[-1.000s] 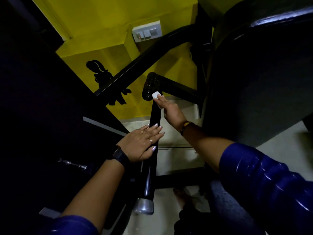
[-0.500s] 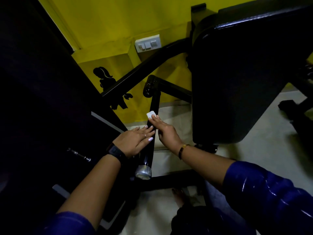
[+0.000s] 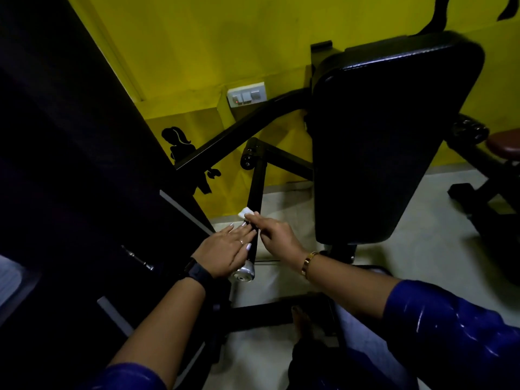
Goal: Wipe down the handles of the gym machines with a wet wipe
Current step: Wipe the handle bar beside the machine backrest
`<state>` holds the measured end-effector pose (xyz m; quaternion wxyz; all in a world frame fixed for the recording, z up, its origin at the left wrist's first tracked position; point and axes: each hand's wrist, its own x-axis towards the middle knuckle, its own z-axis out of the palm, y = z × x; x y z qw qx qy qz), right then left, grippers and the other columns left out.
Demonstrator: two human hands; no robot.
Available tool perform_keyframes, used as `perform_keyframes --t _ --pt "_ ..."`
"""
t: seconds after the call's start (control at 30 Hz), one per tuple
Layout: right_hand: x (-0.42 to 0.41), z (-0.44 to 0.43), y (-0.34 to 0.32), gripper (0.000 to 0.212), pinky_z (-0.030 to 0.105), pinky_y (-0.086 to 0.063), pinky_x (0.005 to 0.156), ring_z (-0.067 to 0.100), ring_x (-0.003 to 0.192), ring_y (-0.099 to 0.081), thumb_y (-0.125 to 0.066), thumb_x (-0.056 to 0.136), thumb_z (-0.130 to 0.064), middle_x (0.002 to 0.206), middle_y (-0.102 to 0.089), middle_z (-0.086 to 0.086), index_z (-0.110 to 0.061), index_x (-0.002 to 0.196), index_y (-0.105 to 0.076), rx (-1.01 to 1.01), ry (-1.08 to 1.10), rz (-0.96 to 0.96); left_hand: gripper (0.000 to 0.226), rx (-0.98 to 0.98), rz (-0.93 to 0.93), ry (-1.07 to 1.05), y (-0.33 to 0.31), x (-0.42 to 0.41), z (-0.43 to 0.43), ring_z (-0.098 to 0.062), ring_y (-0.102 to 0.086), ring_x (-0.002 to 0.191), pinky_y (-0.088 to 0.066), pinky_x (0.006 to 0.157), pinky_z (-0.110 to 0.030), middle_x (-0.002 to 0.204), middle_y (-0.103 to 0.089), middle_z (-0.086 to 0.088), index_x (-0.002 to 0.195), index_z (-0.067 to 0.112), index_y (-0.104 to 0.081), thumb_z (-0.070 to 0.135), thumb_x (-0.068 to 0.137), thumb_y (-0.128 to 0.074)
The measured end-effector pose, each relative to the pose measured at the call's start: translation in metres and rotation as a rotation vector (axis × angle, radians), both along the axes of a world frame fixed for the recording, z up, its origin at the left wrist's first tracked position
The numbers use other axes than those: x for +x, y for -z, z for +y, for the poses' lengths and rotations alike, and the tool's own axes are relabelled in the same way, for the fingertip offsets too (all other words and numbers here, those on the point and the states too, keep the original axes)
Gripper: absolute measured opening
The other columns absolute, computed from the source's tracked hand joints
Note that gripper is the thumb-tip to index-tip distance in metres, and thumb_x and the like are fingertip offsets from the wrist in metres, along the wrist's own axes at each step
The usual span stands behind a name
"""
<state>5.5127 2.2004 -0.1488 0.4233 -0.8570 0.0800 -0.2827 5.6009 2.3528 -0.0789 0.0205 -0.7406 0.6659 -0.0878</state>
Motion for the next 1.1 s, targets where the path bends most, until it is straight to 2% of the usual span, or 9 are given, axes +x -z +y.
perform_keyframes --t 0.13,0.3,0.43,0.53,0.73,0.87,0.97,1.03,1.1 --pt "0.011 -0.011 -0.003 0.075 0.037 -0.039 0.108 0.019 0.144 -0.027 -0.040 0.084 0.016 0.154 -0.035 0.004 -0.021 0.149 -0.034 -0.175 -0.101 0.131 0.063 -0.037 -0.009 0.031 0.001 0.002 -0.002 -0.027 -0.068 0.105 -0.055 0.081 -0.048 0.118 -0.068 -0.016 0.115 0.001 -0.069 0.032 0.105 -0.015" --pt "0.025 -0.015 -0.003 0.056 0.037 -0.033 0.112 0.025 0.145 -0.025 -0.049 0.090 0.010 0.151 -0.038 0.009 -0.010 0.142 -0.045 -0.239 -0.019 0.135 0.051 -0.012 0.068 0.006 0.007 0.002 0.002 -0.031 -0.063 0.115 -0.049 0.093 -0.050 0.129 -0.061 -0.020 0.127 -0.001 -0.061 0.024 0.094 -0.033" --pt "0.020 0.000 0.001 0.046 0.035 -0.033 0.114 0.023 0.139 -0.036 -0.052 0.092 0.004 0.145 -0.046 0.012 -0.006 0.136 -0.052 -0.108 0.030 0.043 0.063 -0.099 0.287 -0.061 0.012 -0.006 0.008 -0.027 -0.030 0.141 -0.013 0.118 -0.018 0.151 -0.028 -0.021 0.145 -0.008 -0.026 0.025 0.092 -0.034" --pt "0.010 0.013 0.001 0.047 0.031 -0.032 0.114 0.022 0.138 -0.038 -0.052 0.090 0.007 0.144 -0.047 0.013 -0.004 0.135 -0.053 -0.032 0.055 -0.013 0.069 -0.147 0.374 -0.121 0.013 -0.009 0.011 -0.024 -0.010 0.145 0.003 0.115 -0.010 0.154 -0.005 -0.011 0.145 -0.001 -0.004 0.035 0.092 -0.029" --pt "-0.016 0.037 0.006 0.051 0.020 -0.028 0.112 0.013 0.135 -0.037 -0.043 0.087 -0.006 0.143 -0.048 0.010 -0.008 0.137 -0.052 -0.033 0.083 -0.051 0.094 -0.139 0.452 -0.149 0.030 -0.001 0.013 -0.016 0.000 0.147 0.001 0.114 -0.010 0.156 0.001 -0.005 0.147 0.008 0.003 0.078 0.086 -0.012" --pt "-0.035 0.063 0.005 0.053 0.016 -0.028 0.112 0.016 0.133 -0.042 -0.035 0.084 -0.015 0.138 -0.053 0.011 -0.005 0.131 -0.057 -0.002 0.058 -0.083 0.109 -0.223 0.712 -0.326 0.034 -0.008 0.014 -0.017 -0.016 0.147 -0.025 0.111 -0.023 0.159 -0.009 -0.004 0.148 0.018 0.003 0.094 0.069 -0.002" --pt "-0.048 0.065 0.008 0.053 0.021 -0.028 0.114 0.017 0.137 -0.038 -0.045 0.083 0.004 0.143 -0.049 0.009 -0.005 0.135 -0.053 -0.088 -0.054 -0.104 0.105 -0.302 0.883 -0.463 0.042 -0.014 0.012 -0.024 -0.048 0.130 -0.035 0.091 -0.012 0.143 -0.048 -0.016 0.152 0.022 -0.017 0.089 0.072 -0.013" --pt "-0.047 0.051 0.012 0.065 0.023 -0.030 0.113 0.016 0.139 -0.036 -0.051 0.078 0.017 0.145 -0.045 0.003 -0.010 0.138 -0.050 -0.175 -0.096 -0.100 0.089 -0.463 1.205 -0.572 0.045 -0.020 0.008 -0.019 -0.050 0.129 -0.038 0.100 -0.015 0.141 -0.051 -0.012 0.147 0.025 -0.030 0.077 0.075 -0.024" --pt "-0.037 0.037 0.010 0.071 0.026 -0.036 0.109 0.014 0.139 -0.034 -0.053 0.076 0.020 0.145 -0.046 0.001 -0.015 0.139 -0.051 -0.260 -0.079 -0.059 0.081 -0.621 1.602 -0.690 0.047 -0.027 0.001 -0.021 -0.048 0.131 -0.037 0.111 -0.034 0.145 -0.048 -0.013 0.145 0.019 -0.040 0.072 0.087 -0.025"
